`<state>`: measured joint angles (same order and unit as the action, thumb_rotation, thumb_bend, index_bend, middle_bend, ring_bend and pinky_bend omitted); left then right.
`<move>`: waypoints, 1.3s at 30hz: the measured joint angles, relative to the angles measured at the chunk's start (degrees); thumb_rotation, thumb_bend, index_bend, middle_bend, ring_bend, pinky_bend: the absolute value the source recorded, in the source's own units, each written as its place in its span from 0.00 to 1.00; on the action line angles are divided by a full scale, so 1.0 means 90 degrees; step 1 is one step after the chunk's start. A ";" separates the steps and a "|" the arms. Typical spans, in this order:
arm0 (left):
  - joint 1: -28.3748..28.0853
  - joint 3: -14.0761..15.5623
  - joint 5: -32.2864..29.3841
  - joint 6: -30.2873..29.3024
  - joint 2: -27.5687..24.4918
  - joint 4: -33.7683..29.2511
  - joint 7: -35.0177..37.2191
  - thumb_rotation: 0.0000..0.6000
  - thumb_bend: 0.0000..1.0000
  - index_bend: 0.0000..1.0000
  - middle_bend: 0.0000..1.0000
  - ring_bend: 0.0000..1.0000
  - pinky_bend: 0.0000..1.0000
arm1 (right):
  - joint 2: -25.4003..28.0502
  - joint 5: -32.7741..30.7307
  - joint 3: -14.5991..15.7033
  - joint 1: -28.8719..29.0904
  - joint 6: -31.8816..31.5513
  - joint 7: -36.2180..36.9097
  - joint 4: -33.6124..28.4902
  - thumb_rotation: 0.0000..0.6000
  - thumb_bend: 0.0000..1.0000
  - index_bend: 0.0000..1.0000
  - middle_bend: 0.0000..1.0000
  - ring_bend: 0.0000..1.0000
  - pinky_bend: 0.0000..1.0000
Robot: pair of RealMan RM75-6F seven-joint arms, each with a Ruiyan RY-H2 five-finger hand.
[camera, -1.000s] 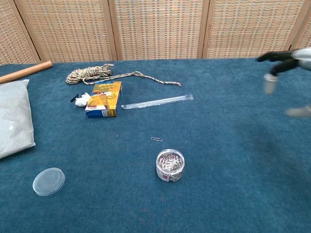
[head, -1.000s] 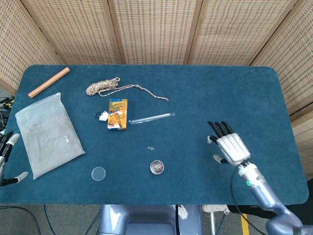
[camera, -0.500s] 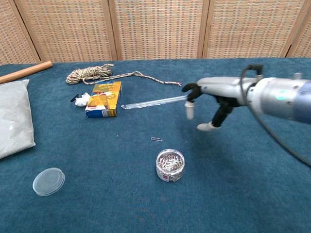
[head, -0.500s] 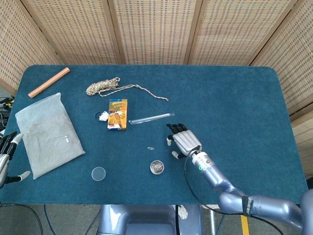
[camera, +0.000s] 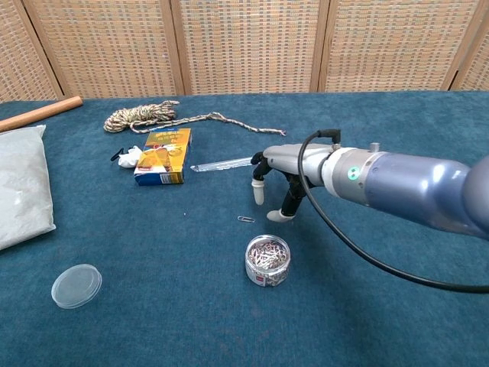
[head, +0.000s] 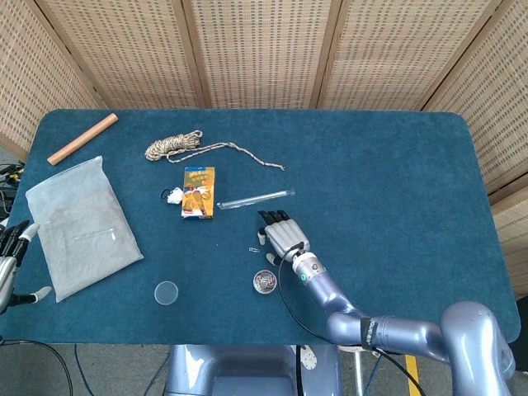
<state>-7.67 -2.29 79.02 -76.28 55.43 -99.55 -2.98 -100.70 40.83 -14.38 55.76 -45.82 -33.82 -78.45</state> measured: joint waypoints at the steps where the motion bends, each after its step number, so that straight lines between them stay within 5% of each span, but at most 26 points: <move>1: -0.0008 -0.0003 -0.0011 0.0013 0.0001 0.0003 0.0000 1.00 0.00 0.00 0.00 0.00 0.00 | -0.0069 -0.0062 -0.0003 0.0059 0.0001 -0.0023 0.0076 1.00 0.33 0.44 0.00 0.00 0.00; 18: -0.0100 -0.0051 -0.0198 0.0179 -0.0003 0.0073 0.0077 1.00 0.00 0.00 0.00 0.00 0.00 | -0.0685 -0.0436 0.0124 0.0548 0.0218 -0.0028 0.0933 1.00 0.33 0.44 0.00 0.00 0.00; 39: -0.0160 -0.0053 -0.0298 0.0249 0.0064 0.0107 -0.0023 1.00 0.00 0.00 0.00 0.00 0.00 | -0.0920 0.0366 0.0021 0.0419 0.0242 0.0832 0.1610 1.00 0.33 0.48 0.00 0.00 0.00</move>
<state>-9.10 -2.76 76.34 -74.04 56.01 -98.59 -3.19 -108.97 44.13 -14.19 59.53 -43.65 -26.34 -63.96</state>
